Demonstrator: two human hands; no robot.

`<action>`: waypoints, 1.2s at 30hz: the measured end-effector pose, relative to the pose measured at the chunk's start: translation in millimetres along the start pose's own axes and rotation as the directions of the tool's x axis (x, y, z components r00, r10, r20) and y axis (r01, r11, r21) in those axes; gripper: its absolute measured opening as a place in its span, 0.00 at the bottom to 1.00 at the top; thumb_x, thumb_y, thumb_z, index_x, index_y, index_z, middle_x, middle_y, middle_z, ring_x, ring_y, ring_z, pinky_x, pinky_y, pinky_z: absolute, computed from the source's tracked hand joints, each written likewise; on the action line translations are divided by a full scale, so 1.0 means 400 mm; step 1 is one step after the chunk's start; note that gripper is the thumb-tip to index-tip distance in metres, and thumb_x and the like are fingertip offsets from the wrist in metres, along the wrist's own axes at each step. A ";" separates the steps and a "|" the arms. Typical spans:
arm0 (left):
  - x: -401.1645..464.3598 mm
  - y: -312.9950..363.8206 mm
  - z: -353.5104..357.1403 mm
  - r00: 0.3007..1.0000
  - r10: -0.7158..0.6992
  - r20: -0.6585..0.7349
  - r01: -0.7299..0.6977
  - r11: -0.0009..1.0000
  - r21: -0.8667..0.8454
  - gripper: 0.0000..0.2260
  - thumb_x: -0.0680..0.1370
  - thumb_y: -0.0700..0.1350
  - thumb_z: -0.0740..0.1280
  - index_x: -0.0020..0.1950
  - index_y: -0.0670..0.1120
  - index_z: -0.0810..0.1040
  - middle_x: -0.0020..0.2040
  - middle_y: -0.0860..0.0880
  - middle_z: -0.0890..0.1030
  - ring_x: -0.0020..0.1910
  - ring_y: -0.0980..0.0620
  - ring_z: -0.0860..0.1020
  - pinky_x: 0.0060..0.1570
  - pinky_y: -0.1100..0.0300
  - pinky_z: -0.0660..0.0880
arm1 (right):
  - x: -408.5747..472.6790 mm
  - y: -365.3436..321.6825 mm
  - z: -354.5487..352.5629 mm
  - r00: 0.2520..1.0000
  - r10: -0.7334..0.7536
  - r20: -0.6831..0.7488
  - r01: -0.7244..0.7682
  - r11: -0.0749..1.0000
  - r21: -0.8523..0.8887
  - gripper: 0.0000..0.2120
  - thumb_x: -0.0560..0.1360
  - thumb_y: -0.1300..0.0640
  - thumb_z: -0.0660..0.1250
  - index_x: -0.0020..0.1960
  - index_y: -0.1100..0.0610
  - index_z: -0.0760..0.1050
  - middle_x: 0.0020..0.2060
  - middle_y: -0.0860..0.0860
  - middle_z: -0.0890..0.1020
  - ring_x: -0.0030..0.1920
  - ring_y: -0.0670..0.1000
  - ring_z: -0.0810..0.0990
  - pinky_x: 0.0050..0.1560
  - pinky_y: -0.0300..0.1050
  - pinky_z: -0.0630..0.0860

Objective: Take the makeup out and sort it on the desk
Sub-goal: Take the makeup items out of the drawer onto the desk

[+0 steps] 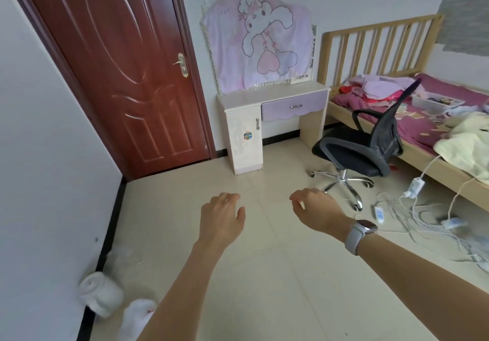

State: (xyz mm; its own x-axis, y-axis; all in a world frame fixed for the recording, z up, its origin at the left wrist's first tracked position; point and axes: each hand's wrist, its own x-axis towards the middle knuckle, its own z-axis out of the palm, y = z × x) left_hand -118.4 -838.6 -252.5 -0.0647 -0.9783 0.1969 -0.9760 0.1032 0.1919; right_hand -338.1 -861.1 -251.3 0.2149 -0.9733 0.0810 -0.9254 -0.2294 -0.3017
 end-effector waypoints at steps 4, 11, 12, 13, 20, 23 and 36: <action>0.271 -0.013 0.079 0.996 -0.005 0.087 0.003 1.000 0.017 0.18 0.79 0.51 0.57 0.68 0.49 0.68 0.65 0.50 0.72 0.62 0.49 0.71 0.59 0.56 0.66 | 0.236 0.102 -0.007 0.999 0.050 0.008 -0.049 0.999 -0.014 0.15 0.78 0.54 0.55 0.61 0.52 0.73 0.56 0.51 0.78 0.59 0.54 0.73 0.59 0.48 0.68; 0.780 0.012 0.283 0.991 0.010 0.133 -0.006 0.999 -0.031 0.17 0.79 0.51 0.58 0.67 0.49 0.70 0.64 0.50 0.74 0.61 0.49 0.72 0.58 0.56 0.68 | 0.701 0.328 0.024 0.997 0.065 0.029 -0.064 0.997 -0.049 0.16 0.79 0.54 0.53 0.63 0.52 0.73 0.57 0.51 0.78 0.58 0.53 0.74 0.58 0.46 0.69; 0.860 0.018 0.308 0.989 -0.003 0.147 0.010 0.999 -0.044 0.17 0.79 0.51 0.57 0.67 0.49 0.70 0.64 0.50 0.73 0.61 0.49 0.72 0.58 0.56 0.67 | 0.775 0.361 0.029 0.997 0.071 0.040 -0.070 0.997 -0.030 0.16 0.79 0.54 0.53 0.63 0.53 0.73 0.55 0.52 0.79 0.56 0.54 0.75 0.57 0.46 0.71; 0.937 0.026 0.330 0.986 -0.026 0.163 0.036 0.998 -0.060 0.17 0.79 0.51 0.57 0.66 0.49 0.70 0.65 0.50 0.73 0.62 0.50 0.71 0.58 0.56 0.67 | 0.847 0.394 0.034 0.995 0.080 0.055 -0.079 0.997 -0.008 0.16 0.79 0.54 0.53 0.62 0.53 0.73 0.54 0.52 0.79 0.54 0.54 0.76 0.55 0.47 0.72; 1.431 0.056 0.437 0.978 -0.103 0.182 0.124 0.987 -0.107 0.15 0.79 0.50 0.56 0.65 0.51 0.71 0.63 0.52 0.73 0.62 0.52 0.71 0.58 0.59 0.64 | 1.355 0.595 0.063 0.989 0.086 0.117 -0.089 0.996 0.024 0.16 0.78 0.54 0.53 0.61 0.52 0.74 0.56 0.51 0.79 0.56 0.52 0.75 0.56 0.48 0.73; 1.591 0.012 0.502 0.964 -0.159 0.216 0.188 0.974 -0.126 0.16 0.79 0.50 0.57 0.65 0.50 0.71 0.63 0.52 0.73 0.62 0.52 0.70 0.60 0.58 0.64 | 1.557 0.644 0.097 0.985 0.082 0.149 -0.090 0.995 0.044 0.15 0.78 0.54 0.54 0.61 0.51 0.74 0.55 0.50 0.79 0.56 0.52 0.76 0.57 0.49 0.73; 2.454 -0.164 0.804 0.946 -0.139 0.293 0.184 0.974 -0.134 0.17 0.79 0.49 0.57 0.67 0.49 0.69 0.65 0.49 0.72 0.62 0.49 0.70 0.59 0.56 0.65 | 2.354 0.851 0.295 0.945 0.228 0.234 -0.252 0.965 0.076 0.15 0.78 0.57 0.55 0.61 0.52 0.74 0.57 0.50 0.78 0.58 0.52 0.75 0.59 0.46 0.70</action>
State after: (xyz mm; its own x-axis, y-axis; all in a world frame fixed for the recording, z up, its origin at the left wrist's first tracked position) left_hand -184.7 -1863.4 -381.0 0.0131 -0.9924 -0.1224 -0.9345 -0.0557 0.3516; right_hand -413.7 -1856.9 -390.0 0.0650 -0.9745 -0.2148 -0.9232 0.0230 -0.3837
